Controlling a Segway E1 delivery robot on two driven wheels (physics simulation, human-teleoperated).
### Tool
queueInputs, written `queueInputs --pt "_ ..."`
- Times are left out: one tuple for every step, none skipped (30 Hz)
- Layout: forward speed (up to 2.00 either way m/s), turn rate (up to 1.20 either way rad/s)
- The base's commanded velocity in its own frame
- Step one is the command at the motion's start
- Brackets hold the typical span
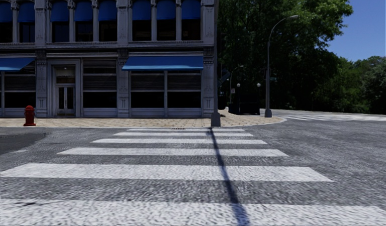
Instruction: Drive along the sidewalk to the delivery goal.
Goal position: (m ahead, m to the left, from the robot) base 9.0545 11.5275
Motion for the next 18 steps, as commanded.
queueInputs --pt "2.00 0.00" --pt "2.00 0.00" --pt "2.00 0.00" --pt "2.00 0.00" --pt "2.00 0.00" --pt "2.00 0.00" --pt "2.00 0.00" --pt "2.00 0.00" --pt "2.00 0.00" --pt "2.00 0.00" --pt "2.00 0.00" --pt "2.00 0.00" --pt "2.00 0.00" --pt "2.00 0.00" --pt "2.00 0.00" --pt "2.00 0.00" --pt "2.00 0.00" --pt "2.00 0.00"
